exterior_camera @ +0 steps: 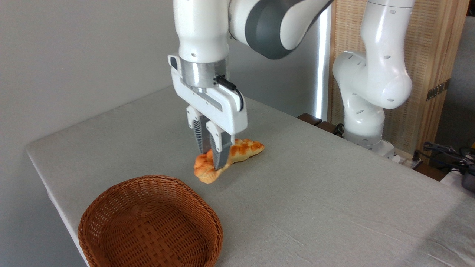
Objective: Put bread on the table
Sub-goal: 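Carry the bun out of the basket and lower it onto the table, then open the gripper to release the bun and raise the gripper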
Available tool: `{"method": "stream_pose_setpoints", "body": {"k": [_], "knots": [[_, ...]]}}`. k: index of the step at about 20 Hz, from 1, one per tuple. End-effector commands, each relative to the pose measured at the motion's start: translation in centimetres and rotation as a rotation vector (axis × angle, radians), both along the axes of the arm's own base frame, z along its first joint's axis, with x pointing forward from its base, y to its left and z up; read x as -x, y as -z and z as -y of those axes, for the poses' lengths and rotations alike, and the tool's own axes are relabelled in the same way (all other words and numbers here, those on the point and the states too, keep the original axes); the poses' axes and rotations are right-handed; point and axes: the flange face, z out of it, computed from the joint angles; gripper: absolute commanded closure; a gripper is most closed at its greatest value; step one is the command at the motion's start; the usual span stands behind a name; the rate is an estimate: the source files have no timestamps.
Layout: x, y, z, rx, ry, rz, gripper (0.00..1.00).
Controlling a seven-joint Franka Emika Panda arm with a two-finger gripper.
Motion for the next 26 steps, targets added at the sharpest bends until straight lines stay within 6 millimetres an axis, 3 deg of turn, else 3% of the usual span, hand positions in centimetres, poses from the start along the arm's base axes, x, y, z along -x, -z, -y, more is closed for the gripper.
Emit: {"method": "stream_pose_setpoints", "body": {"k": [1, 2, 4, 5, 7, 9, 20, 26], "knots": [[1.5, 1.9, -0.4, -0.005, 0.050, -0.034, 0.54], [1.6, 2.1, -0.5, -0.004, 0.051, -0.035, 0.49], [1.5, 2.9, -0.6, -0.006, 0.048, -0.043, 0.29], [1.4, 3.2, -0.6, -0.010, 0.048, -0.046, 0.14], [1.2, 3.5, -0.6, -0.011, 0.046, -0.047, 0.04], [1.0, 3.9, -0.4, -0.015, 0.049, -0.051, 0.00], [0.7, 4.5, 0.0, -0.020, 0.055, -0.049, 0.00], [0.0, 2.6, 0.5, -0.020, 0.060, 0.015, 0.00]]}}
